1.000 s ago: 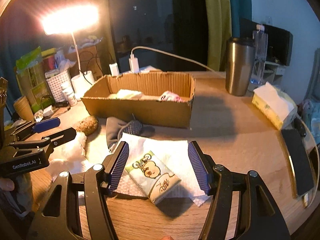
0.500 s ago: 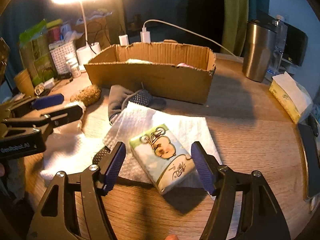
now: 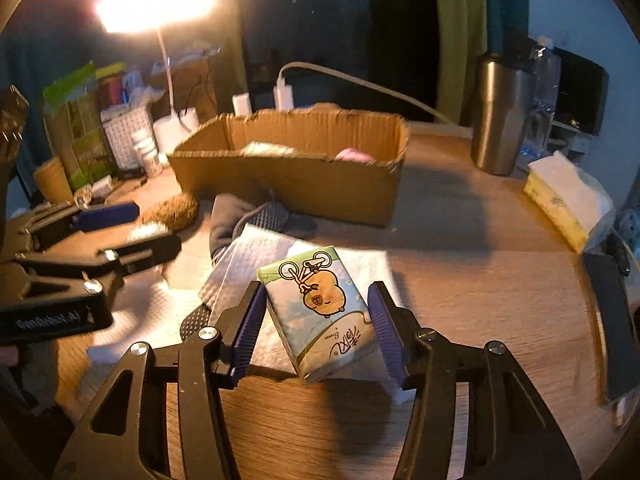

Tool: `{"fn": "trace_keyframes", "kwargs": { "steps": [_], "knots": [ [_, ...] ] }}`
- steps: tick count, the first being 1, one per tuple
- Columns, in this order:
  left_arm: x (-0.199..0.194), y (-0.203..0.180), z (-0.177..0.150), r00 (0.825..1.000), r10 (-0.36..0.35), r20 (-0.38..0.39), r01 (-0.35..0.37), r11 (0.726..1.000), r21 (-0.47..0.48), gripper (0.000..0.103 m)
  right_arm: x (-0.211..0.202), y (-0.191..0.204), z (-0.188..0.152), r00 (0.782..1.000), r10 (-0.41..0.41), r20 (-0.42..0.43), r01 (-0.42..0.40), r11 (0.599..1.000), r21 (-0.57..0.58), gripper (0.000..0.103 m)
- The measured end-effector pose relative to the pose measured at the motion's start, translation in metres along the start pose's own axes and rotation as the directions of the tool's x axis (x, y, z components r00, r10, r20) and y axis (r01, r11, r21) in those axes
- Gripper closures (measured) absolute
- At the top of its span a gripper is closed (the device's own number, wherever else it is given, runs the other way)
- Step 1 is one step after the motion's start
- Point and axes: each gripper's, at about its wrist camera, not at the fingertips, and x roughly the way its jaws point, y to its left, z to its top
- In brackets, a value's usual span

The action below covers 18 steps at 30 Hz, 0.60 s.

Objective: Organize soft objects
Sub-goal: 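Grasp the white cloth with the left gripper while the right gripper holds the tissue pack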

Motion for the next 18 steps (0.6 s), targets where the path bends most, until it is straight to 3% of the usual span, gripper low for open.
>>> {"fn": "trace_keyframes", "kwargs": {
  "steps": [9,18],
  "knots": [
    [0.006,-0.037,0.012,1.000,-0.024,0.002,0.024,0.998,0.056,0.031,-0.028,-0.032,0.007,0.997,-0.018,0.069,0.015,0.999,0.034,0.047],
    [0.023,-0.074,0.022,0.999,-0.047,-0.022,0.048,0.994,0.094,0.031,-0.031,-0.074,0.001,0.997,-0.060,0.058,0.055,0.995,0.081,0.047]
  ]
}}
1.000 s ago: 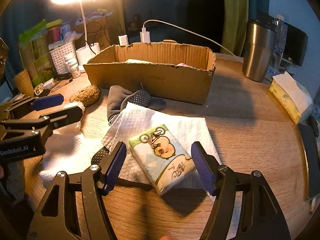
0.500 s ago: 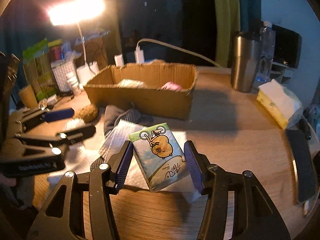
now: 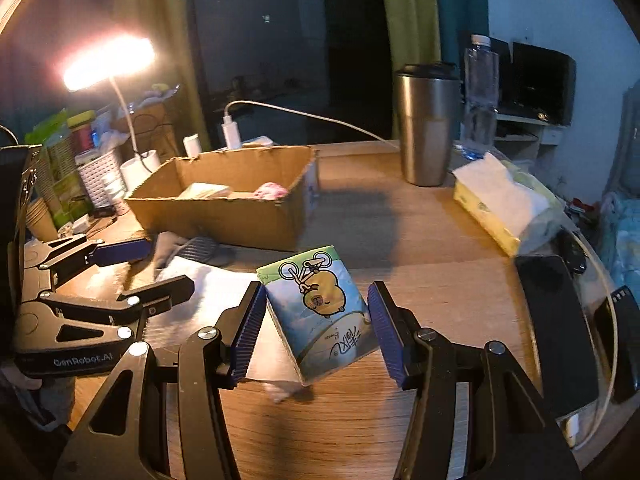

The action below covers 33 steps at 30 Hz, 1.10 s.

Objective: Organize soft objects
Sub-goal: 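Grasp the white cloth with the left gripper while the right gripper holds the tissue pack, then carry the white cloth with the left gripper while the right gripper carries the tissue pack to the box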

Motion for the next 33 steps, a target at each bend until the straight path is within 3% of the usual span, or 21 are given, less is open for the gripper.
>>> {"fn": "trace_keyframes", "kwargs": {
  "steps": [8,14,18,21,24,26,29,31,33],
  "knots": [
    [0.027,-0.034,0.009,0.998,-0.043,-0.035,0.044,0.998,0.040,0.031,0.004,-0.023,0.000,1.000,-0.005,-0.014,0.005,1.000,0.020,0.047],
    [0.057,-0.047,0.007,0.989,-0.036,-0.142,0.045,0.997,0.065,0.031,0.008,-0.033,-0.001,1.000,0.002,-0.023,-0.002,0.999,0.032,0.047],
    [0.066,-0.051,0.005,0.986,-0.011,-0.165,0.024,0.997,0.078,0.017,0.011,-0.038,-0.003,1.000,0.005,-0.026,-0.004,0.999,0.047,0.047],
    [0.068,-0.048,0.005,0.986,0.002,-0.165,0.010,0.998,0.068,0.016,0.014,-0.040,-0.005,1.000,0.008,-0.030,-0.006,0.998,0.058,0.047],
    [0.069,-0.039,0.004,0.984,-0.043,-0.172,0.048,0.998,0.027,0.016,0.013,-0.038,-0.005,0.999,0.011,-0.032,-0.009,0.998,0.061,0.047],
    [0.069,-0.040,0.003,0.985,-0.043,-0.165,0.049,0.998,0.032,0.020,0.011,-0.036,-0.005,0.999,0.011,-0.031,-0.009,0.998,0.056,0.047],
    [0.068,-0.040,0.003,0.983,-0.076,-0.167,0.081,0.996,0.025,0.035,0.009,-0.033,-0.004,1.000,0.006,-0.028,-0.004,0.999,0.050,0.047],
    [0.065,-0.042,0.002,0.983,-0.100,-0.157,0.107,0.994,0.036,0.063,0.008,-0.033,-0.003,1.000,0.001,-0.026,0.000,0.999,0.052,0.047],
    [0.061,-0.046,0.002,0.981,-0.115,-0.153,0.125,0.991,0.052,0.074,0.007,-0.033,-0.001,1.000,-0.002,-0.022,0.003,0.998,0.060,0.047]
  ]
}}
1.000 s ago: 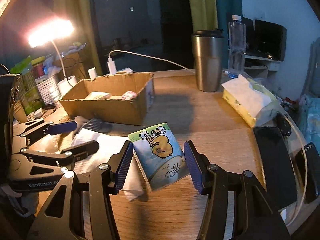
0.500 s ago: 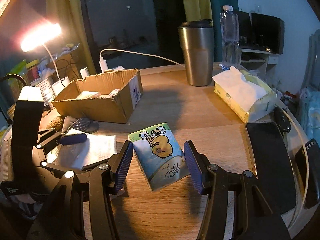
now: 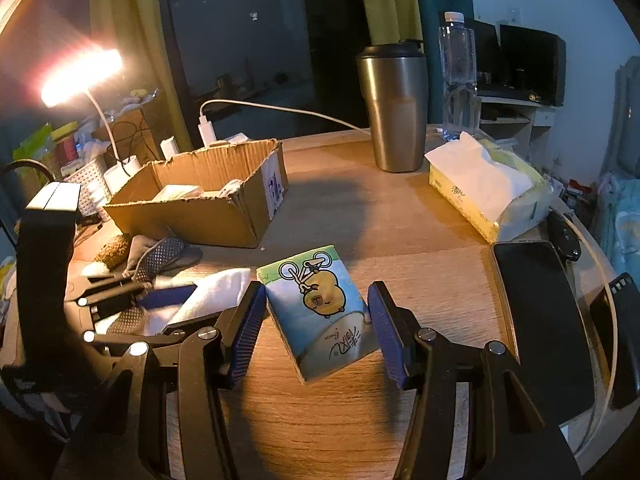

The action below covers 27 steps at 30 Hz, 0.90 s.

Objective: Organize soft objects
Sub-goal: 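Carry the white cloth with the left gripper while the right gripper carries the tissue pack to the box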

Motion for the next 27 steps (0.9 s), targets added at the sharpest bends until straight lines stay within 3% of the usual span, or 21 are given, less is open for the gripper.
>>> {"fn": "trace_keyframes", "kwargs": {
  "steps": [1,4,12,27],
  "knots": [
    [-0.001,-0.003,0.000,1.000,-0.009,-0.001,0.009,1.000,0.012,0.081,0.000,0.001,0.000,1.000,-0.001,0.002,0.001,1.000,0.002,0.047],
    [-0.003,-0.002,0.002,0.999,-0.039,-0.006,0.039,0.999,0.009,0.086,-0.003,0.005,0.002,1.000,-0.009,0.009,0.009,1.000,0.000,0.047],
    [-0.031,0.009,0.002,0.995,-0.072,0.064,0.073,0.997,-0.020,0.086,-0.013,0.024,0.007,0.999,-0.021,0.030,0.022,0.999,-0.034,0.047],
    [-0.088,0.053,0.006,0.975,-0.028,0.220,0.045,0.996,-0.073,0.086,-0.027,0.073,0.032,0.994,-0.014,0.107,0.025,0.995,-0.095,0.047]
  ]
}}
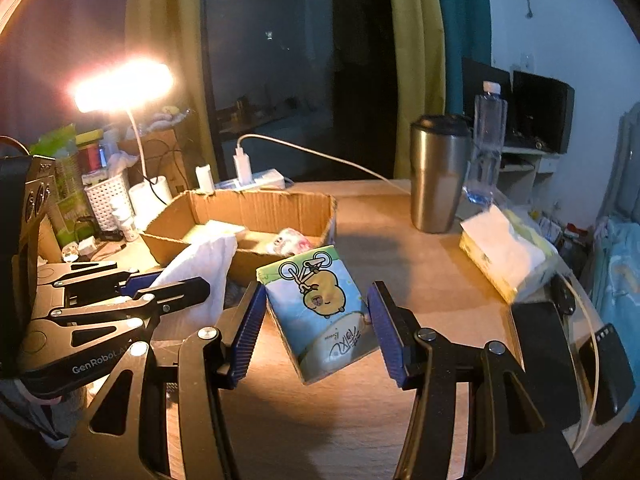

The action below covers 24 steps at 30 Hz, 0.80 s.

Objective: Organize soft objects
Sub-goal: 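Carry the white cloth with the left gripper while the right gripper carries the tissue pack to the box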

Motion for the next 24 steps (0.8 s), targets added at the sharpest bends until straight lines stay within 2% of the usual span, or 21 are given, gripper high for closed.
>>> {"fn": "trace_keyframes", "kwargs": {
  "steps": [15,24],
  "knots": [
    [-0.043,0.046,0.014,0.994,0.001,0.110,0.001,1.000,-0.022,0.086,0.002,0.047,0.030,0.999,-0.016,0.052,0.019,0.999,-0.047,0.047],
    [-0.062,0.082,0.019,0.986,0.029,0.164,-0.018,0.997,-0.071,0.086,0.009,0.077,0.048,0.998,-0.008,0.061,0.014,0.995,-0.097,0.047]
  ]
}}
